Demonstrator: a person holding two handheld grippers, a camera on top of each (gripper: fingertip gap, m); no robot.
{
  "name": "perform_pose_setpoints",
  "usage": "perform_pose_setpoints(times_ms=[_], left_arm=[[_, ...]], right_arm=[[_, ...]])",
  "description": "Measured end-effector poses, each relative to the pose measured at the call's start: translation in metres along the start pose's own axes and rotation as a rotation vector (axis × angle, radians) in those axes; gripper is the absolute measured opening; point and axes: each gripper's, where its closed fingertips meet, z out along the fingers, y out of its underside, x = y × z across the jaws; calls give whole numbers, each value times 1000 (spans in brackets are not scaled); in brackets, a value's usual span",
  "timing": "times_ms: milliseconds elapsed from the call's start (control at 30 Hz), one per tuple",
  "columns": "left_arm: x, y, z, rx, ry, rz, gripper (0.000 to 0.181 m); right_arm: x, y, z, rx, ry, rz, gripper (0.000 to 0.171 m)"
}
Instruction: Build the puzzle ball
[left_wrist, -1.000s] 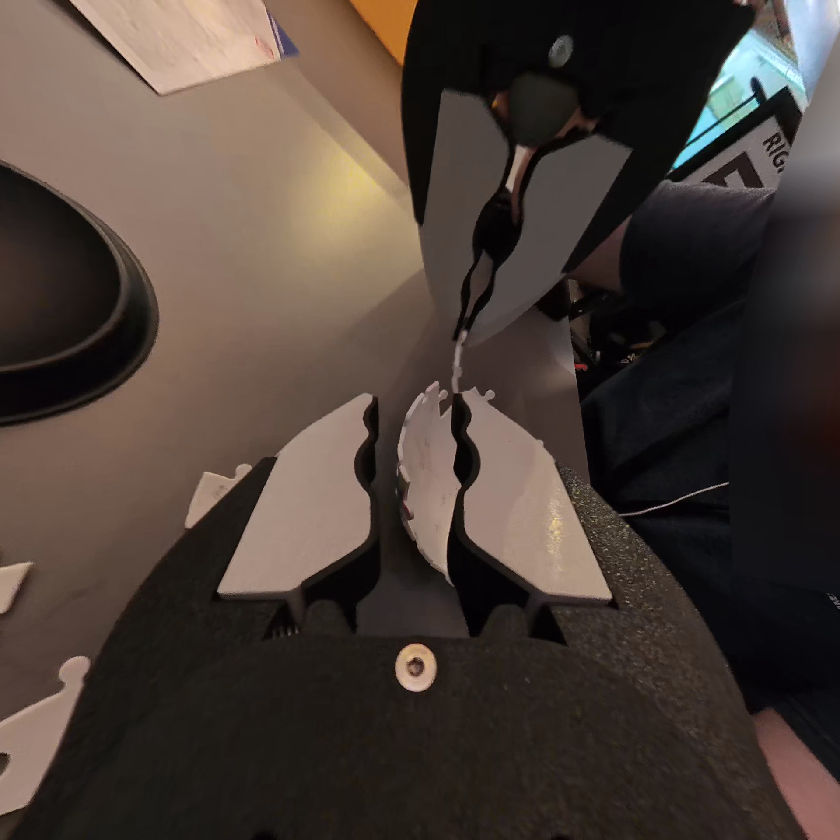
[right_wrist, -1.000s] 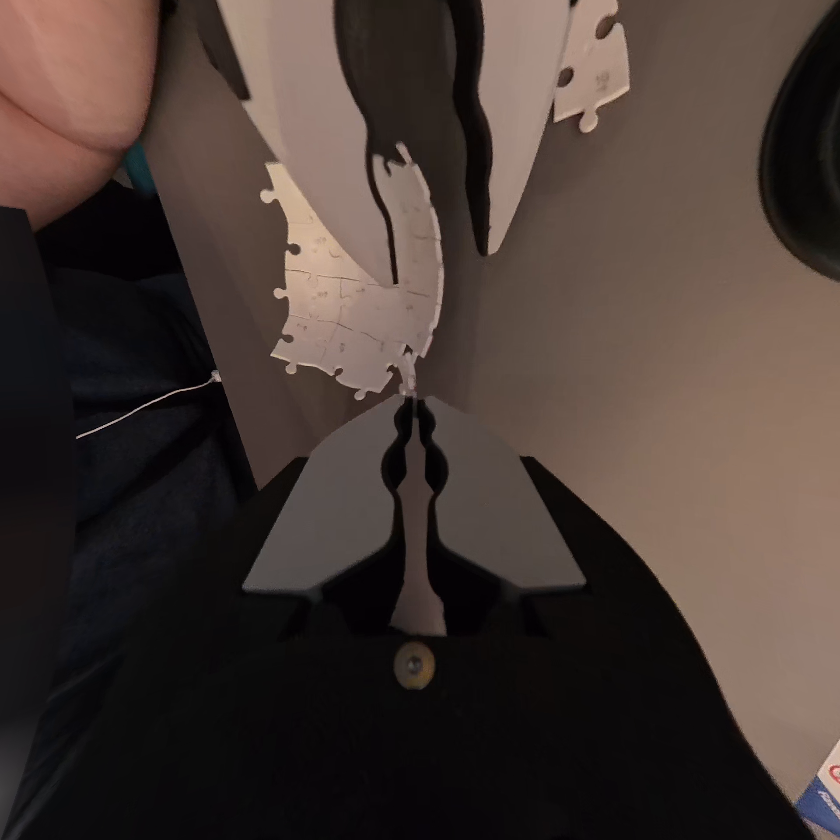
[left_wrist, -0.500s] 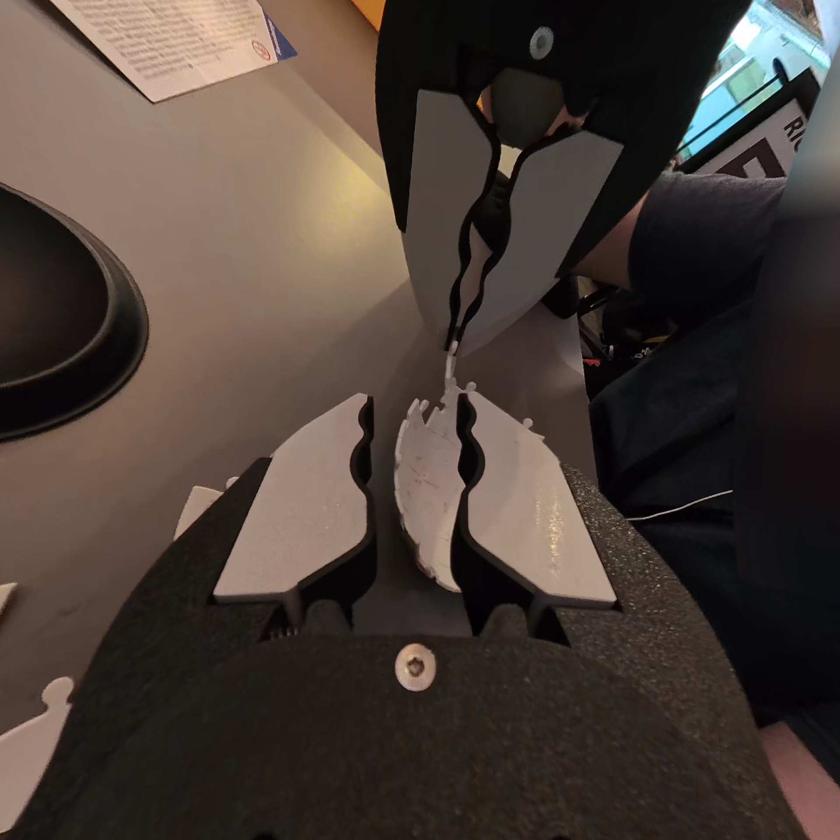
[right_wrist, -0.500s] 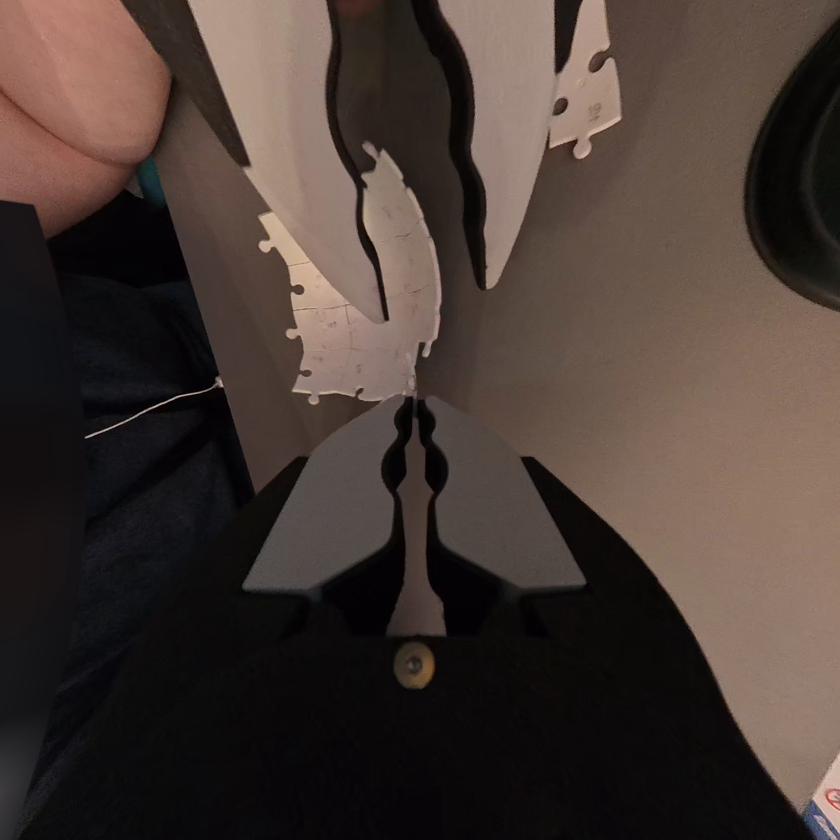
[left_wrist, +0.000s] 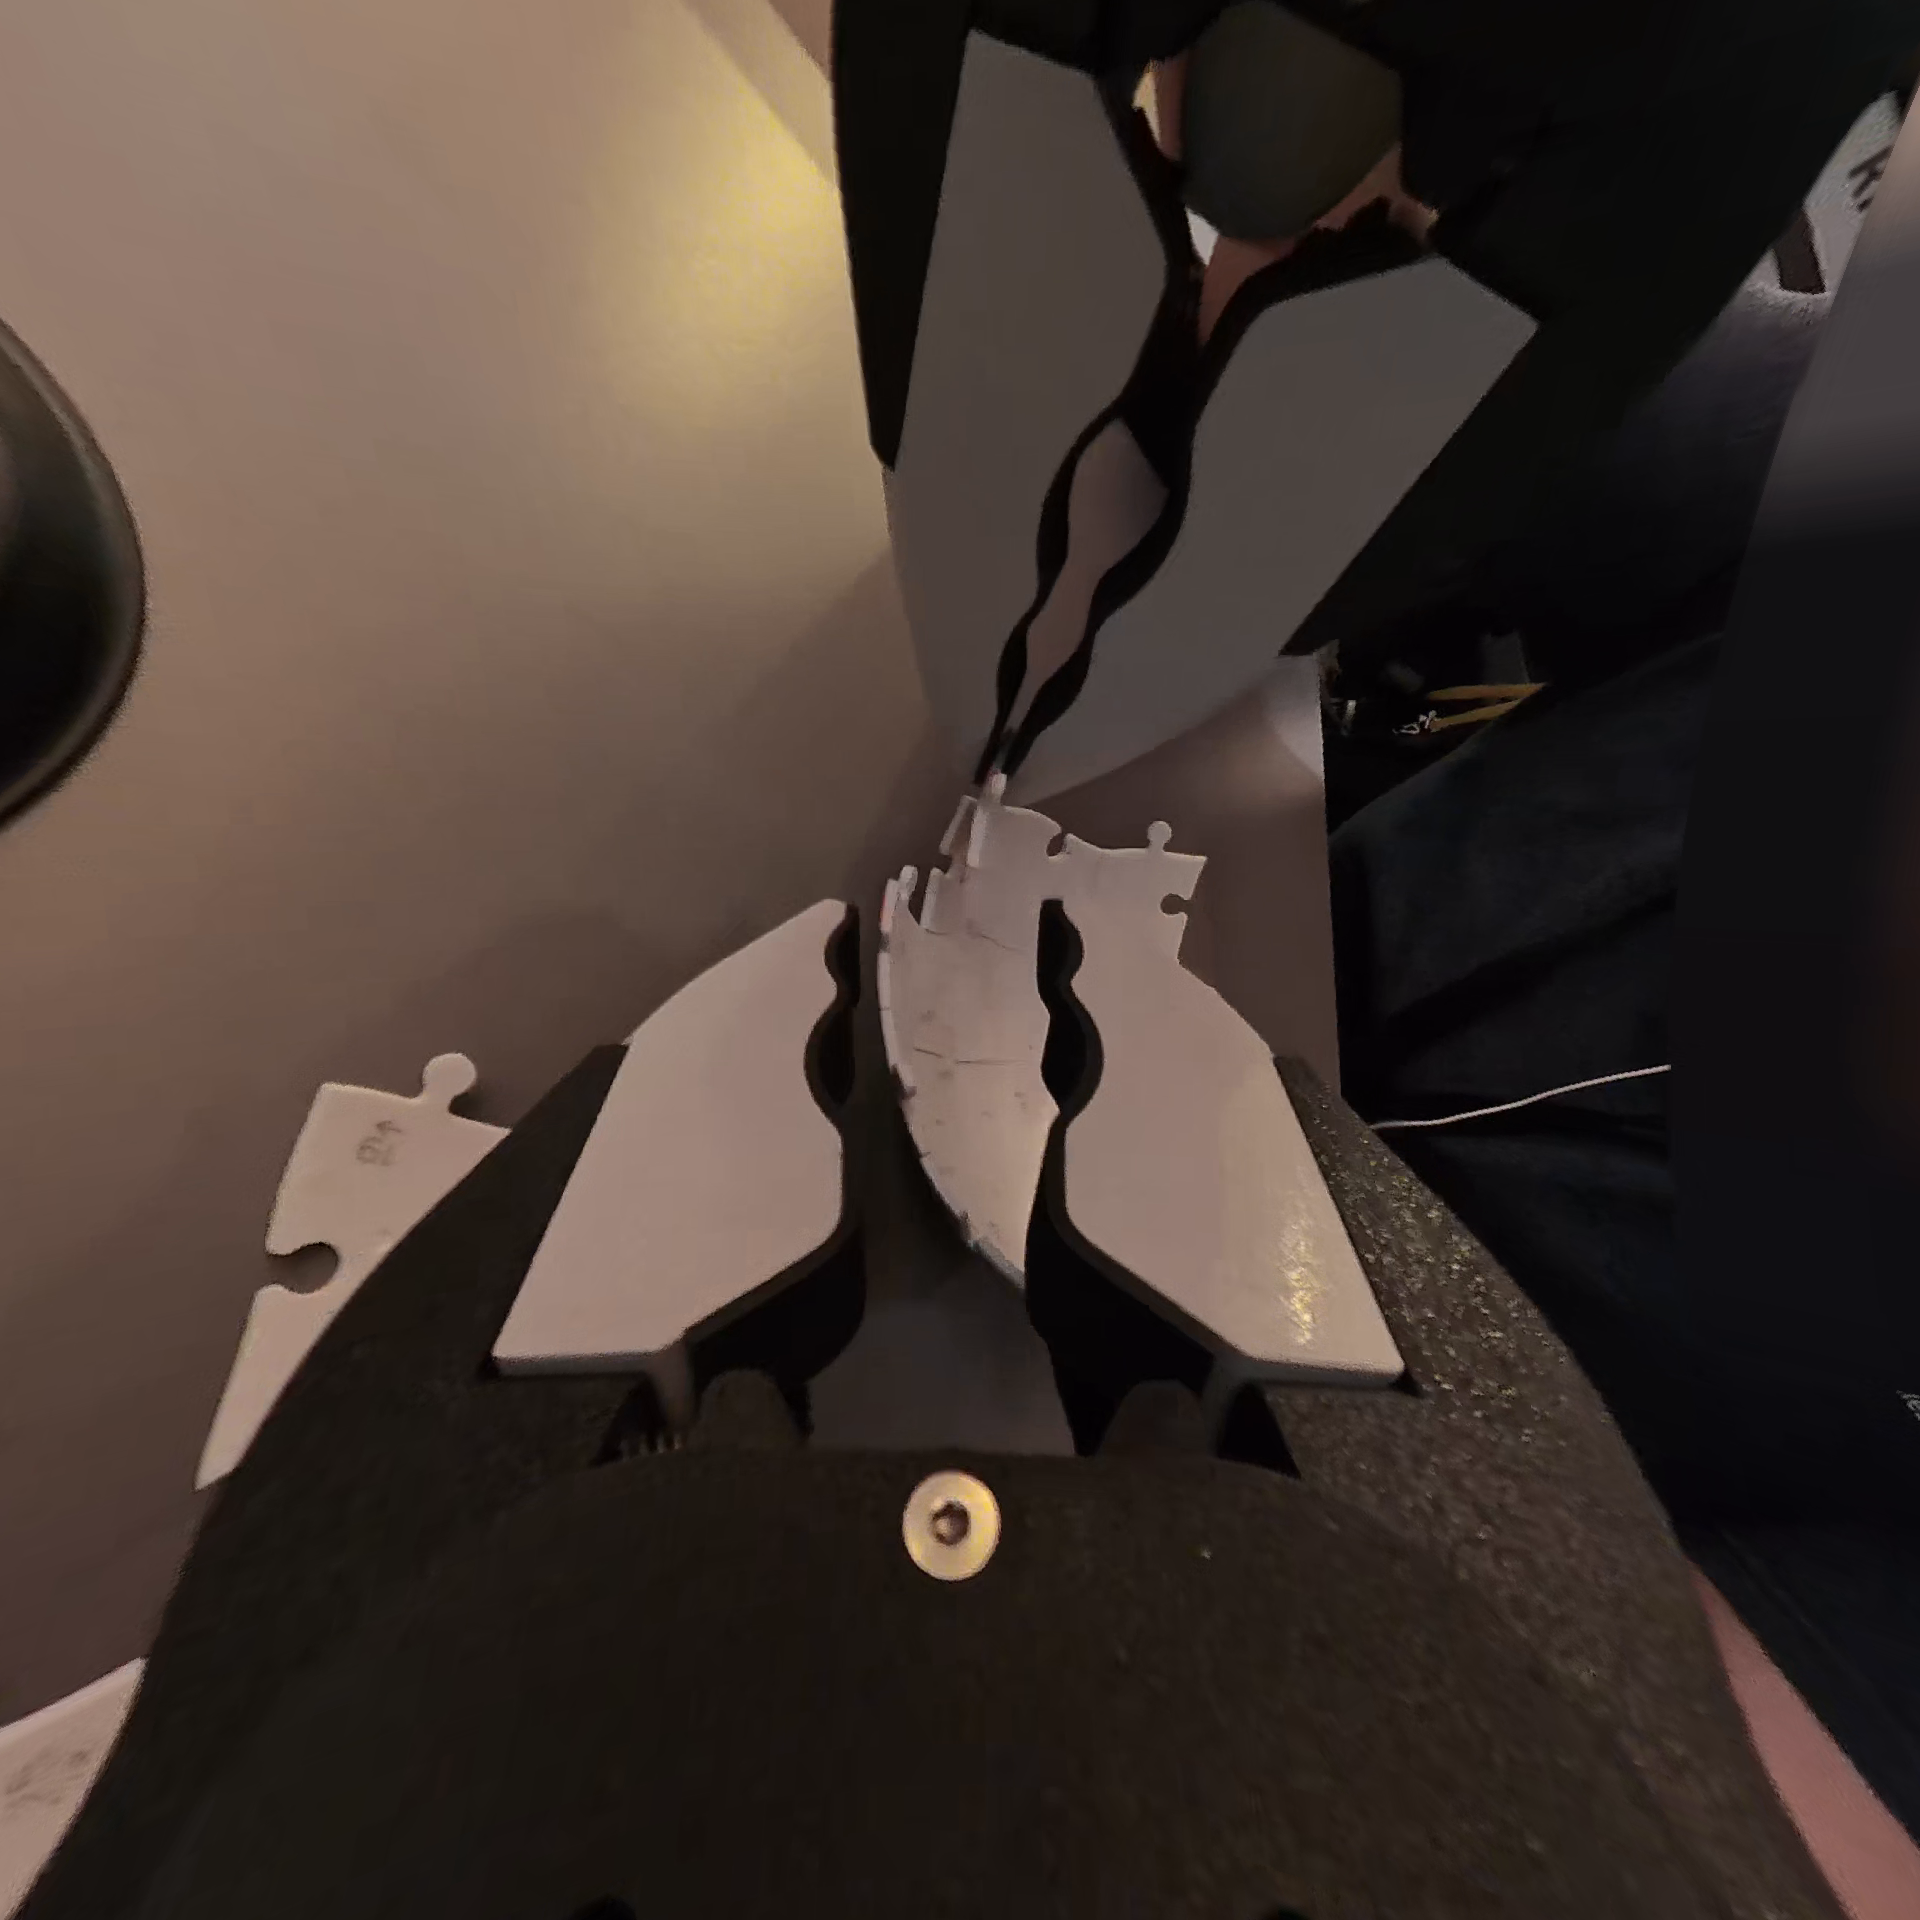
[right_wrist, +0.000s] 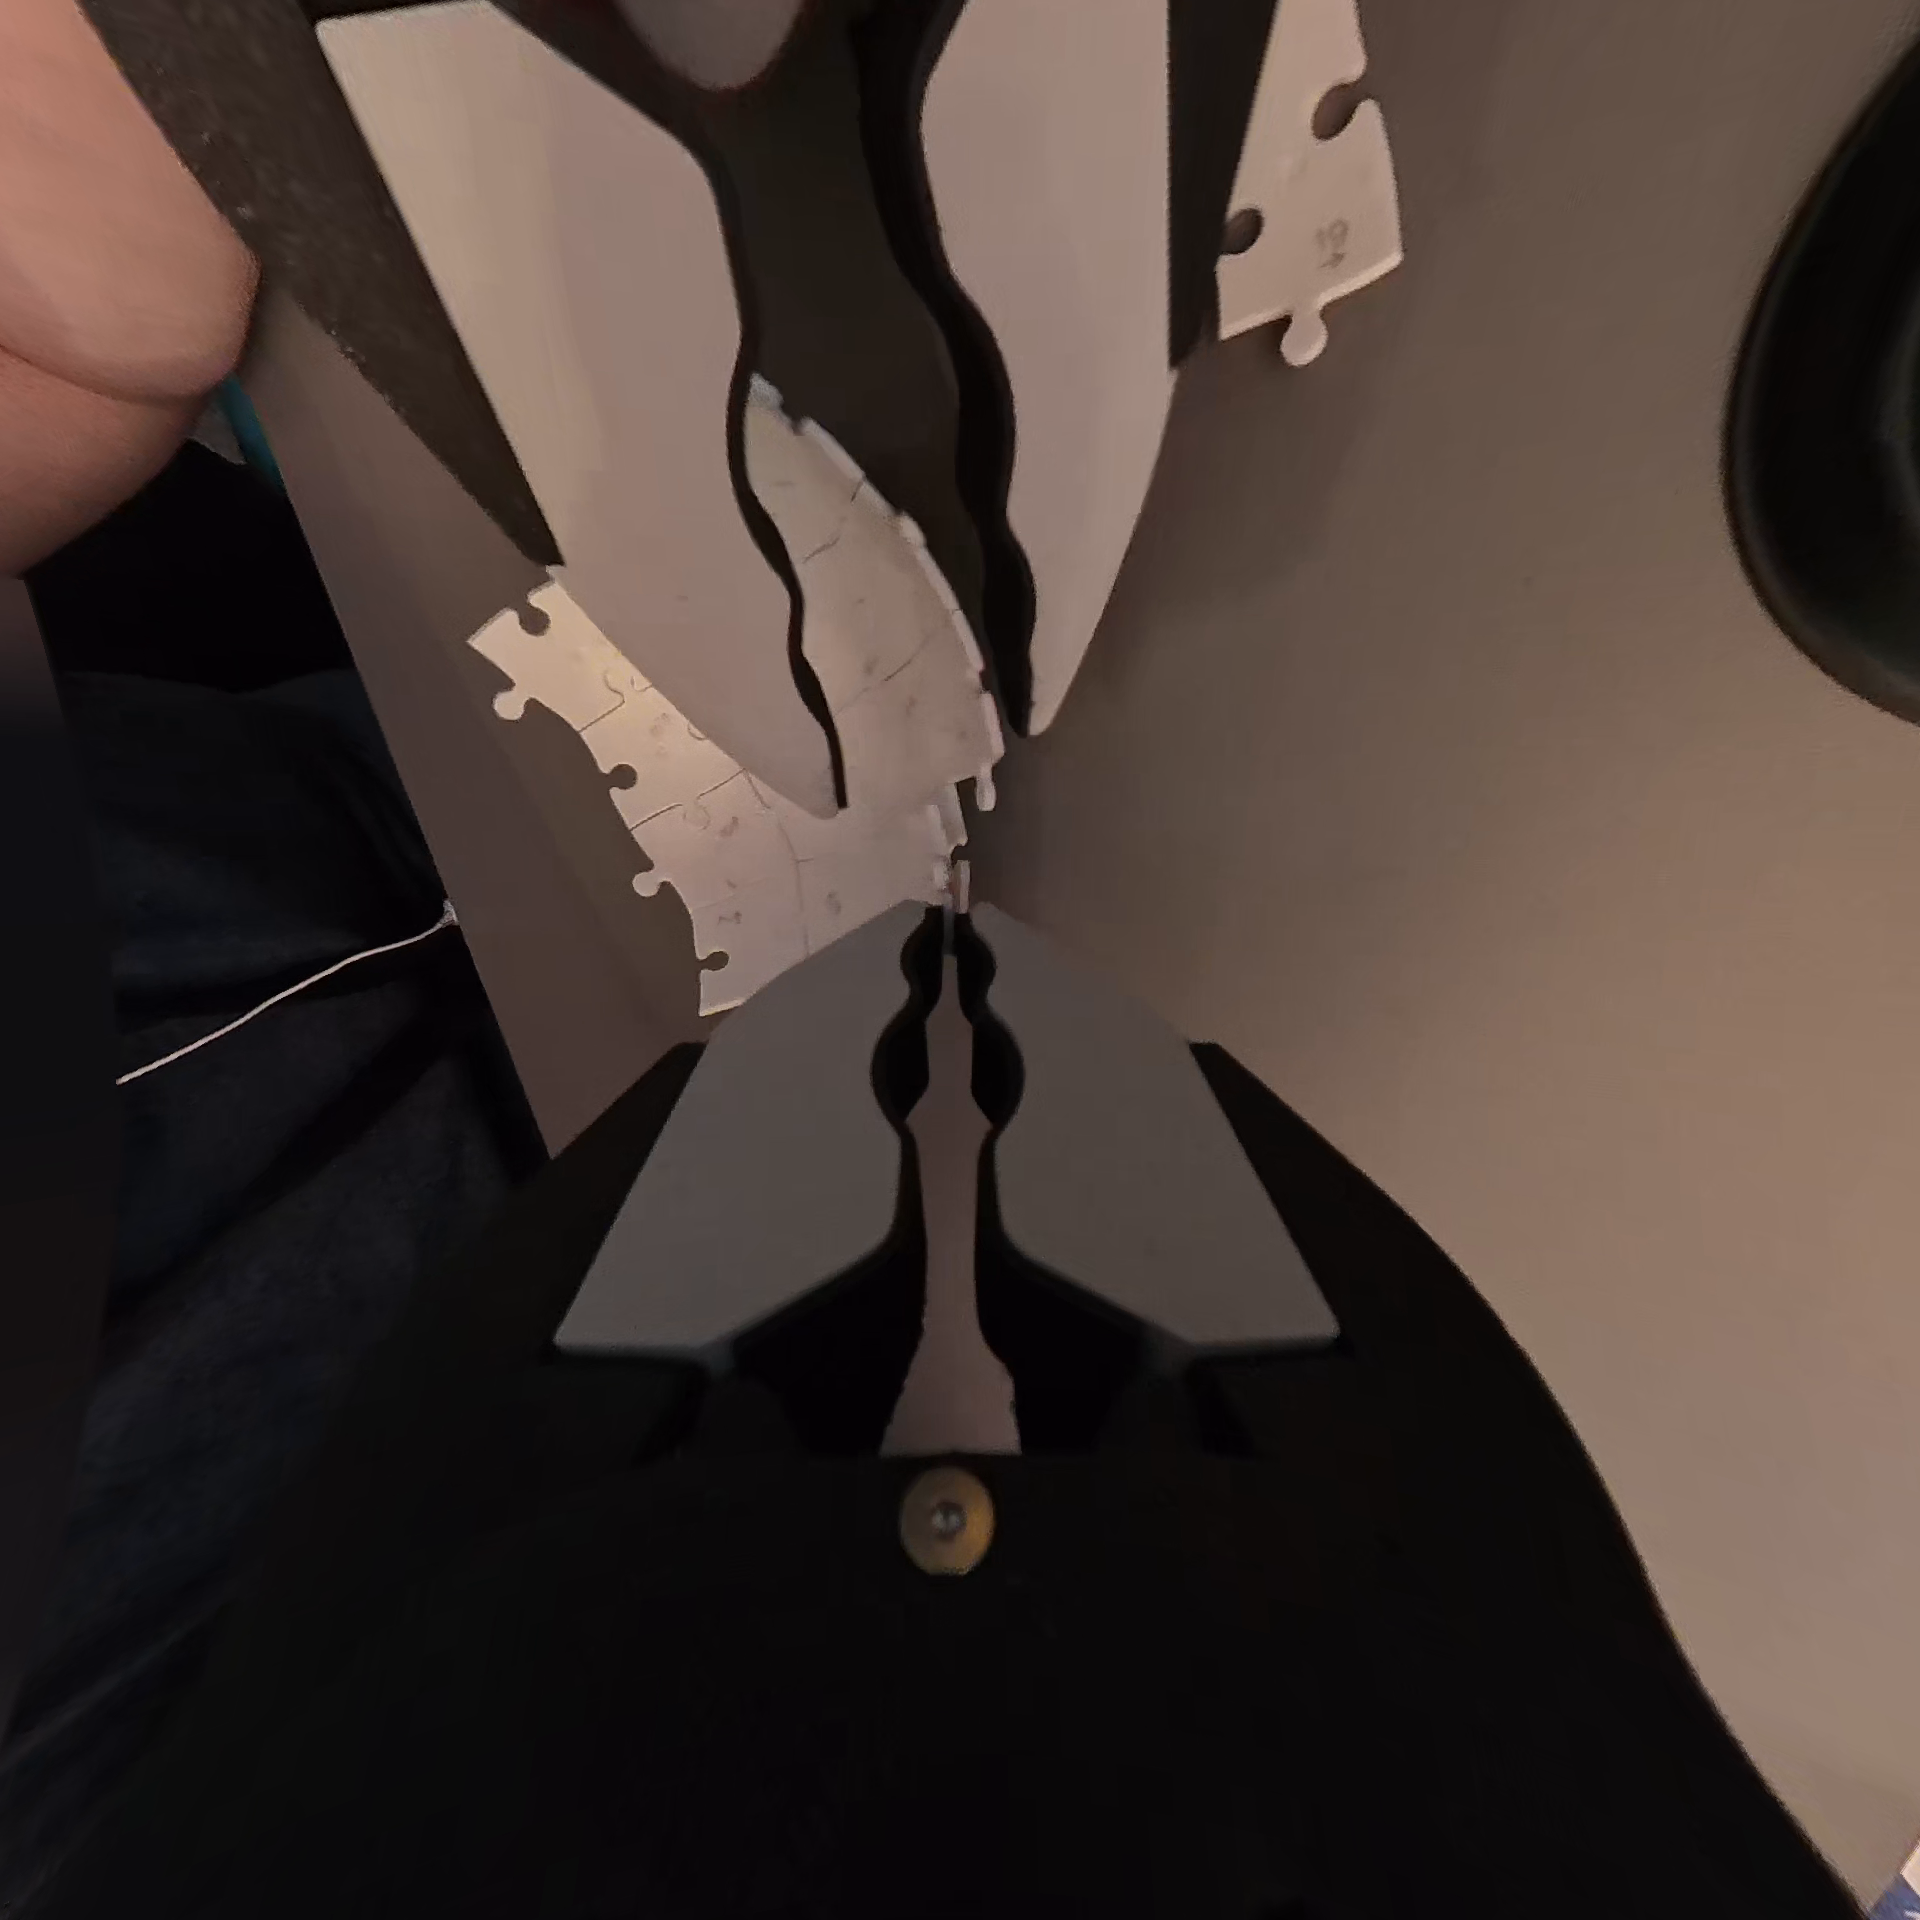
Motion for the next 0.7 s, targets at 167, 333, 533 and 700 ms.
perform_pose_setpoints(times_ms=[167, 333, 533, 700], left_arm=[[1, -1, -1, 8, 8, -2, 27], [-7, -2, 1, 6, -45, -1, 8], [-2, -3, -1, 18, -7, -12, 15], [-1, -5, -3, 32, 21, -26, 15]], right_arm=[[-2, -1, -2, 14, -19, 6, 3], [-4, -3, -3, 24, -35, 5, 3], [-2, -4, -6, 30, -14, 4, 3], [-2, -5, -7, 34, -8, 6, 3]])
